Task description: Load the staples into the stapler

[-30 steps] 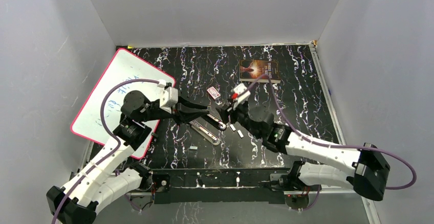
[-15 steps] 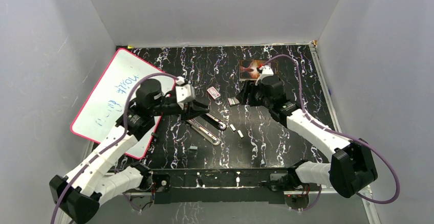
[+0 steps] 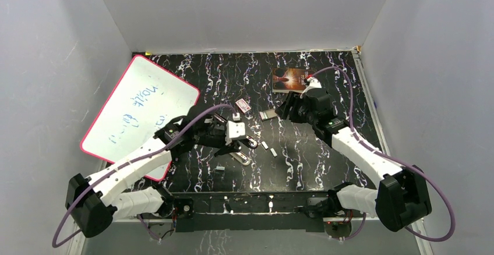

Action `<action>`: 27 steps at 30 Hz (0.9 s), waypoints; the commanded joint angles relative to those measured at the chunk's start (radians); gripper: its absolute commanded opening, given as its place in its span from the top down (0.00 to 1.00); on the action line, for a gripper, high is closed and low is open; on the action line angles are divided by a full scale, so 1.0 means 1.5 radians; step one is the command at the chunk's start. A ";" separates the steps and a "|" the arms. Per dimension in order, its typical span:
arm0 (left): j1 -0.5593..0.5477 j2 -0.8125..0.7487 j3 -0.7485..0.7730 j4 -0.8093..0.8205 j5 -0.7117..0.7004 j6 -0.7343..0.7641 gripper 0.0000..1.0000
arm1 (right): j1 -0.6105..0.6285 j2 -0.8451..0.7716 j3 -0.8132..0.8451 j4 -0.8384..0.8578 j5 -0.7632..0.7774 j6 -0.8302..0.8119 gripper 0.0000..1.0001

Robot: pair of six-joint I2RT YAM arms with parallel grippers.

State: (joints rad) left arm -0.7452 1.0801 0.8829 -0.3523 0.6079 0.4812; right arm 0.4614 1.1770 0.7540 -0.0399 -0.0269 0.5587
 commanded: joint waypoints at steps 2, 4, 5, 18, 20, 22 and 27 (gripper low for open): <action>-0.070 0.022 -0.017 -0.051 -0.062 0.057 1.00 | -0.011 -0.032 -0.007 0.008 0.019 0.021 0.32; -0.093 0.041 -0.020 -0.061 -0.082 0.068 1.00 | -0.013 -0.037 -0.008 0.003 0.030 0.022 0.32; -0.105 0.051 -0.022 -0.064 -0.093 0.073 1.00 | -0.014 -0.039 -0.008 -0.001 0.035 0.024 0.32; -0.176 0.182 -0.014 -0.101 -0.194 0.144 1.00 | -0.022 -0.049 -0.022 0.002 0.015 0.027 0.32; -0.179 0.189 -0.013 -0.100 -0.201 0.151 1.00 | -0.023 -0.049 -0.024 0.003 0.013 0.029 0.32; -0.181 0.210 -0.012 -0.101 -0.210 0.156 1.00 | -0.023 -0.049 -0.026 0.003 0.011 0.029 0.32; -0.186 0.240 -0.007 -0.103 -0.230 0.169 1.00 | -0.023 -0.043 -0.024 0.002 0.003 0.028 0.32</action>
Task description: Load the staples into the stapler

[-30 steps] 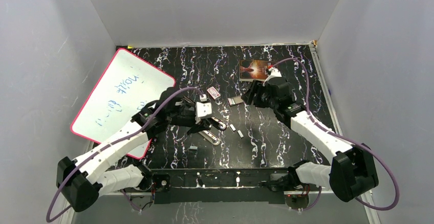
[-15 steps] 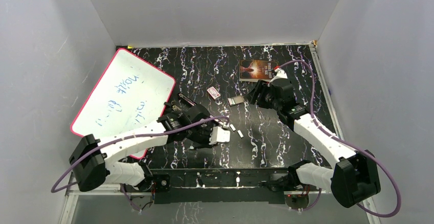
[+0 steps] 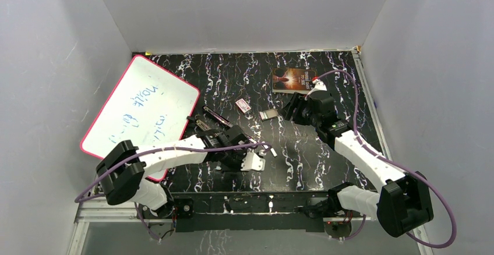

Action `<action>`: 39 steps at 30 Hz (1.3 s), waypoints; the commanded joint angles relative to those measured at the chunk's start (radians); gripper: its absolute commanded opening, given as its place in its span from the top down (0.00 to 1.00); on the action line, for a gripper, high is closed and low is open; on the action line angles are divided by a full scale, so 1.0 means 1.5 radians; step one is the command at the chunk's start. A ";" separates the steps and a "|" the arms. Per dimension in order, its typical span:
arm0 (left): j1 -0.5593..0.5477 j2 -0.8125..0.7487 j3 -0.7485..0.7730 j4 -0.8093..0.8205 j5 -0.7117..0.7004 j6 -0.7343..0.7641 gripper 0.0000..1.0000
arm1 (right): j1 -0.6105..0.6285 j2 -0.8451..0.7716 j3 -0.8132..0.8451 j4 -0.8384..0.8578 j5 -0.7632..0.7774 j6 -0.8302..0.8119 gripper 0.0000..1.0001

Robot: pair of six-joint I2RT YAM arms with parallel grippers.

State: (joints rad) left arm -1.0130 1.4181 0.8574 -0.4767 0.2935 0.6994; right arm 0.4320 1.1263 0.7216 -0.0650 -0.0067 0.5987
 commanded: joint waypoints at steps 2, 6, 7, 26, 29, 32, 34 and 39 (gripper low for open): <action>-0.009 0.022 0.011 -0.020 -0.021 0.028 1.00 | -0.004 -0.008 -0.002 0.019 -0.012 0.001 0.32; -0.014 0.037 0.012 -0.020 -0.026 0.032 1.00 | -0.004 -0.008 -0.001 0.016 -0.012 0.000 0.32; -0.015 0.040 0.012 -0.020 -0.028 0.034 1.00 | -0.004 -0.008 -0.002 0.016 -0.013 0.000 0.32; -0.030 0.078 0.001 -0.023 -0.039 0.035 0.78 | -0.005 -0.004 -0.001 0.016 -0.033 -0.009 0.32; -0.031 0.076 -0.002 -0.023 -0.039 0.036 0.72 | -0.005 -0.008 -0.001 0.016 -0.032 -0.012 0.32; -0.031 0.074 -0.002 -0.022 -0.038 0.036 0.68 | -0.006 -0.012 -0.001 0.013 -0.027 -0.015 0.32; -0.032 0.070 0.000 -0.023 -0.036 0.036 0.66 | -0.005 -0.013 -0.002 0.013 -0.025 -0.015 0.32; -0.031 0.041 0.023 -0.030 -0.029 0.036 0.63 | -0.005 -0.018 0.001 0.011 -0.024 -0.016 0.32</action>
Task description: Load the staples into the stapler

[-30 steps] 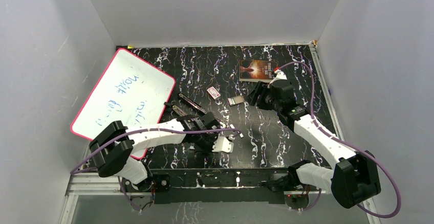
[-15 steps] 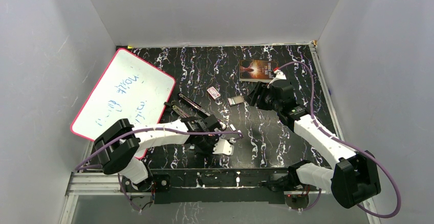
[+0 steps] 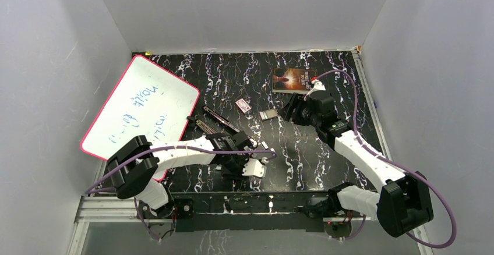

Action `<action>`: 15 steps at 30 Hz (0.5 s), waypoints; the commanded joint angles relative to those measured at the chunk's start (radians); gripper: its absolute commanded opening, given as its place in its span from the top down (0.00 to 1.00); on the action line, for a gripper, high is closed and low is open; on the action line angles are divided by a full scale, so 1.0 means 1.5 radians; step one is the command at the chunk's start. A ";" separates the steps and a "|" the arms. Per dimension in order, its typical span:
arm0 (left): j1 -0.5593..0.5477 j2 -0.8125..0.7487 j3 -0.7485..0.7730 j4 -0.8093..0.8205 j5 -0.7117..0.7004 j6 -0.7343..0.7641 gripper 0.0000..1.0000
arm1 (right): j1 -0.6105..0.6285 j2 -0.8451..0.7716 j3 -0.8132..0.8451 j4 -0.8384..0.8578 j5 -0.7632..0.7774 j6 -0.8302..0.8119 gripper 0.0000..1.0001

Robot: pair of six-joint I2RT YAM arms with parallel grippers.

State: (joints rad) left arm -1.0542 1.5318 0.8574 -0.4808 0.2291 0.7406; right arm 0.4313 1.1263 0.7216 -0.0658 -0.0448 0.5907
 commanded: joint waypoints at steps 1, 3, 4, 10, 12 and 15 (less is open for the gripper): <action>-0.005 -0.042 0.032 -0.028 0.014 0.007 0.61 | -0.005 -0.020 0.003 0.011 0.002 -0.013 0.32; -0.004 -0.061 0.050 -0.027 0.015 0.004 0.59 | -0.005 -0.027 0.004 0.011 0.006 -0.017 0.32; -0.004 -0.071 0.059 -0.027 0.017 0.001 0.59 | -0.005 -0.031 0.003 0.012 0.008 -0.018 0.32; -0.002 -0.124 0.079 0.022 -0.022 -0.068 0.58 | -0.004 -0.050 -0.008 0.022 0.024 -0.029 0.26; 0.006 -0.134 0.077 0.060 -0.042 -0.105 0.58 | -0.005 -0.047 -0.002 0.012 0.027 -0.038 0.22; 0.035 -0.141 0.078 0.111 -0.064 -0.184 0.57 | -0.005 -0.051 0.006 0.008 0.022 -0.064 0.15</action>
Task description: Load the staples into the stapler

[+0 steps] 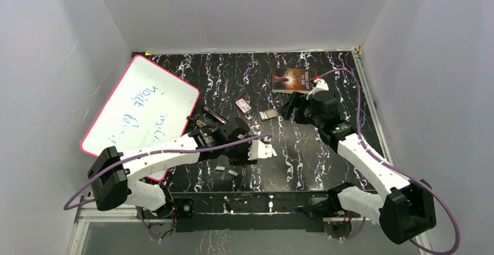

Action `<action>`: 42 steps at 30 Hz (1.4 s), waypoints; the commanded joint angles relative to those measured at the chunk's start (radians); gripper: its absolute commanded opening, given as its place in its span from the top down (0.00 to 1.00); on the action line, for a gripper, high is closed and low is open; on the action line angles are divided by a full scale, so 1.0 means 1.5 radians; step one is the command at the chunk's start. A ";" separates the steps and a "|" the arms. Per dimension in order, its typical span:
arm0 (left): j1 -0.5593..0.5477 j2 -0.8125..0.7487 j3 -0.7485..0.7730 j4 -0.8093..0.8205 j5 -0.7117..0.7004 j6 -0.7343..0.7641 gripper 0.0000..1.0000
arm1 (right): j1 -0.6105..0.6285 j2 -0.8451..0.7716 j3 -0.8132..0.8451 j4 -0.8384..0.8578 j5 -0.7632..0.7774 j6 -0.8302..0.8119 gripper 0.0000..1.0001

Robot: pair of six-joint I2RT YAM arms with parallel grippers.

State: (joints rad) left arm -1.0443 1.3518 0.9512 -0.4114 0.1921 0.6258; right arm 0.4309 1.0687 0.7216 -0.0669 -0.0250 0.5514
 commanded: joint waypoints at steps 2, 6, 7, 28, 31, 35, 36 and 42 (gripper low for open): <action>0.064 -0.017 0.031 0.079 -0.036 -0.180 0.55 | -0.005 -0.020 0.007 0.009 0.012 -0.054 0.12; 0.140 0.008 0.078 0.062 -0.026 -0.290 0.51 | -0.004 -0.038 0.002 0.011 0.031 -0.074 0.12; 0.154 0.008 0.089 0.055 -0.028 -0.306 0.50 | -0.004 -0.043 0.000 0.011 0.037 -0.078 0.12; 0.421 -0.042 0.015 0.213 0.004 -0.544 0.26 | -0.004 -0.062 -0.028 0.053 -0.091 -0.185 0.10; 0.427 -0.050 -0.001 0.232 -0.004 -0.540 0.22 | -0.002 -0.038 -0.010 0.043 -0.134 -0.216 0.06; 0.431 -0.061 -0.019 0.250 -0.021 -0.533 0.17 | 0.061 -0.008 0.011 0.029 -0.130 -0.255 0.04; 0.431 -0.061 -0.024 0.252 -0.030 -0.530 0.17 | 0.091 -0.002 0.015 0.025 -0.114 -0.266 0.04; 0.438 -0.053 -0.023 0.238 -0.042 -0.530 0.15 | 0.291 0.036 -0.015 0.072 -0.026 -0.319 0.09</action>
State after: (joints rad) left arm -0.3992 1.3075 0.9203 -0.0677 0.1474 -0.1719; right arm 0.7277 1.1091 0.6979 -0.0486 -0.1287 0.1524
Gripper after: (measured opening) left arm 0.844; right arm 0.922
